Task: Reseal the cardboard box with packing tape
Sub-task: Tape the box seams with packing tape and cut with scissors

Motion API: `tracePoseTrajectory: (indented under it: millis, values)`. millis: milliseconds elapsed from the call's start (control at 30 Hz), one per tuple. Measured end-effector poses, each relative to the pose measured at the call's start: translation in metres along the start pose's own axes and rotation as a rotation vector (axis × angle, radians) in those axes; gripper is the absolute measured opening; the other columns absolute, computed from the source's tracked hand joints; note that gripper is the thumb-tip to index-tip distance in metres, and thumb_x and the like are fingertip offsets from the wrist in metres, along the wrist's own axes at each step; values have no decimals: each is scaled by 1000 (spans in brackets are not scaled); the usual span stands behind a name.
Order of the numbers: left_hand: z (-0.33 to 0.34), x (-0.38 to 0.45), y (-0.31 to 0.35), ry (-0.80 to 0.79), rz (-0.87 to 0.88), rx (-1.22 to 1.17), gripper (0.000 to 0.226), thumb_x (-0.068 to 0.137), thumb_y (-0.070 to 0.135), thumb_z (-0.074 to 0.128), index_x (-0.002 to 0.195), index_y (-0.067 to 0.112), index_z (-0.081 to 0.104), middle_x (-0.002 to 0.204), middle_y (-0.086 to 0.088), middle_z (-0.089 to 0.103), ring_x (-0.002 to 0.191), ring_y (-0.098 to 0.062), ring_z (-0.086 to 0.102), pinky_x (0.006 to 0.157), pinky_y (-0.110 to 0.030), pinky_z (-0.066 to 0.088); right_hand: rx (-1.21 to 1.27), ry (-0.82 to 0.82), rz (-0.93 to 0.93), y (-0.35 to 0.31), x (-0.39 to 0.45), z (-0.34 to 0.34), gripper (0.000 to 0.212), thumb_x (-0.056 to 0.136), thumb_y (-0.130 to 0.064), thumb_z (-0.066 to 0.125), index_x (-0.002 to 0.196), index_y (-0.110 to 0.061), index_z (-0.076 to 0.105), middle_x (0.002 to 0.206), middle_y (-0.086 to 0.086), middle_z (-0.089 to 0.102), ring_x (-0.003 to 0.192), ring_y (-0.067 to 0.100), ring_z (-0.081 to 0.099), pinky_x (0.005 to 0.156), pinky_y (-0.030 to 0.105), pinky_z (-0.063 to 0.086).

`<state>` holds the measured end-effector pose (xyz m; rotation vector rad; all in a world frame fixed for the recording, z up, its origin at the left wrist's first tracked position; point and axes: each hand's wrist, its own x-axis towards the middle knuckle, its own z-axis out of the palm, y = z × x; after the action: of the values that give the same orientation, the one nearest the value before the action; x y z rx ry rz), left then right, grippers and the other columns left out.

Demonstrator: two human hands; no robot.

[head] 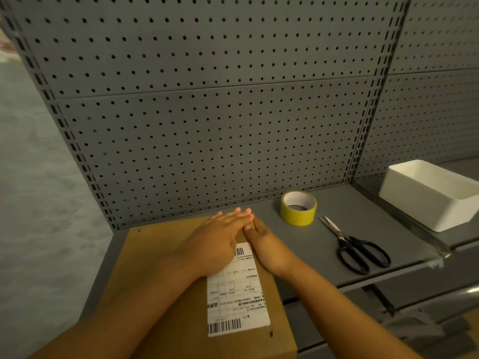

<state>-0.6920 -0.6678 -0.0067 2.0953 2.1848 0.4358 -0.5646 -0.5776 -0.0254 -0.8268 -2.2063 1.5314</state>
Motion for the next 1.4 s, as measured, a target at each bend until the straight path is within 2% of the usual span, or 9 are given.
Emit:
tracePoseTrajectory:
  millis: [167,300,400,600,867,967,1133,1300,1400]
  values:
    - [-2,-2,3,11,-21,12,60,100,12,30,152,34,8,157,19,7,141,6,3,118,-23,-1,-142,-1,24,-2,0,-6,41,103,-32,36,141,-17,42,134,7,56,121,23,54,102,34,42]
    - [-5,-3,2,13,8,53,60,100,13,30,151,35,8,158,20,6,143,4,3,121,-30,4,-138,29,13,-2,-4,-6,51,103,-34,36,150,-17,28,145,7,46,132,23,46,107,32,37]
    - [-3,-2,3,13,23,85,62,98,10,31,151,33,10,158,19,6,143,5,-2,120,-27,-3,-148,30,20,-3,-4,-4,56,103,-36,33,153,-17,15,152,4,34,139,23,35,109,27,30]
    - [-1,-3,3,34,50,87,63,98,8,30,152,30,6,158,17,3,143,4,-5,121,-31,-3,-196,-48,58,-2,2,-8,58,103,-37,31,154,-17,12,158,4,22,143,20,28,115,33,25]
    - [4,0,-5,46,23,29,60,99,11,32,151,32,11,157,19,7,140,8,-4,121,-29,0,47,-87,19,3,-3,-11,53,98,-36,47,147,-24,30,146,-10,41,132,8,42,112,28,33]
    - [1,4,-5,-19,35,14,59,99,10,32,151,31,13,157,18,8,138,10,-2,117,-20,-4,77,-5,7,10,-3,0,64,93,-39,50,150,-29,25,144,-5,47,128,11,49,110,37,37]
    - [1,3,-5,-25,45,12,60,99,9,34,151,29,11,158,17,7,138,9,-3,117,-19,-4,116,6,-14,9,-2,-7,47,98,-18,49,144,-24,40,126,-1,63,113,14,61,102,36,46]
    - [0,2,-3,-35,39,26,61,99,10,33,151,31,9,158,17,5,142,5,-2,120,-25,0,127,55,-27,18,-2,2,50,98,-26,47,147,-27,35,135,-4,57,122,12,55,107,38,41]
    - [-1,5,-4,-53,38,43,61,99,11,33,151,31,8,158,18,3,142,5,-3,119,-23,-2,87,-3,-23,14,-1,-2,51,101,-25,42,150,-27,27,141,-8,50,125,7,50,108,29,38]
